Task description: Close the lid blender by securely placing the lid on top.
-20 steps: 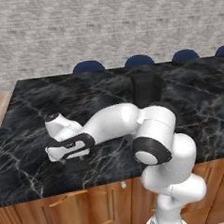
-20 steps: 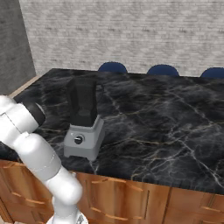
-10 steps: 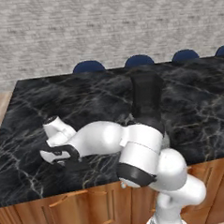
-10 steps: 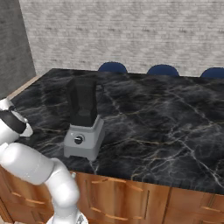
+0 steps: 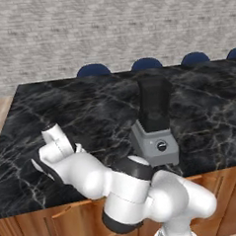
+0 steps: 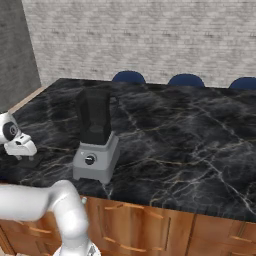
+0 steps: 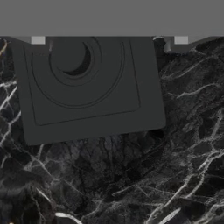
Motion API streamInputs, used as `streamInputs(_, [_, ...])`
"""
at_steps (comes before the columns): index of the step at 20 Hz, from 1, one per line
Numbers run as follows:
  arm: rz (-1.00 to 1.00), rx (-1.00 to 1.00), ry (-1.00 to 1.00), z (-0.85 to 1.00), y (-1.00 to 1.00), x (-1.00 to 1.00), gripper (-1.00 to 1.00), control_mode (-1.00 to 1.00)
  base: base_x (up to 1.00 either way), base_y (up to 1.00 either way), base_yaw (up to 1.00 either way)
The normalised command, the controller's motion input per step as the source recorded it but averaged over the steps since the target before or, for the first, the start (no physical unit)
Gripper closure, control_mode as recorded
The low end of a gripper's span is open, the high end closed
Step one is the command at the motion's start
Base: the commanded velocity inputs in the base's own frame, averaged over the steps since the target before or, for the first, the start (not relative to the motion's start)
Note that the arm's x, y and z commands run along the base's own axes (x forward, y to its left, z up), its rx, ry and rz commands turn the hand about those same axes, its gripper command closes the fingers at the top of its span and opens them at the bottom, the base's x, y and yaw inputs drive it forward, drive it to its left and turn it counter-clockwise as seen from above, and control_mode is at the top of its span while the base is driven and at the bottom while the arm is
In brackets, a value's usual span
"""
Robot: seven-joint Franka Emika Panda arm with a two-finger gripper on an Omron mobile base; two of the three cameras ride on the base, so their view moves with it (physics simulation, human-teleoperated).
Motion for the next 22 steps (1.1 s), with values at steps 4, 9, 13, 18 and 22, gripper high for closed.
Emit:
streamInputs(4, [0.06, 0.02, -0.06, -0.34, -0.03, 0.02, 1.00, -1.00, 0.00, 0.00, 0.00])
streamInputs(9, [0.08, 0.15, -0.17, -0.45, -0.39, 0.00, 1.00, -1.00, 0.00, 0.00, 0.00])
streamInputs(13, [0.09, 0.22, -0.19, -0.46, -0.51, 0.00, 1.00, -1.00, 0.00, 0.00, 0.00])
streamInputs(18, [0.06, 0.19, -0.11, -0.30, -0.25, 0.01, 1.00, -1.00, 0.00, 0.00, 0.00])
streamInputs(22, [0.00, 0.02, 0.00, 0.26, 0.04, 0.00, 1.00, -1.00, 0.00, 0.00, 0.00])
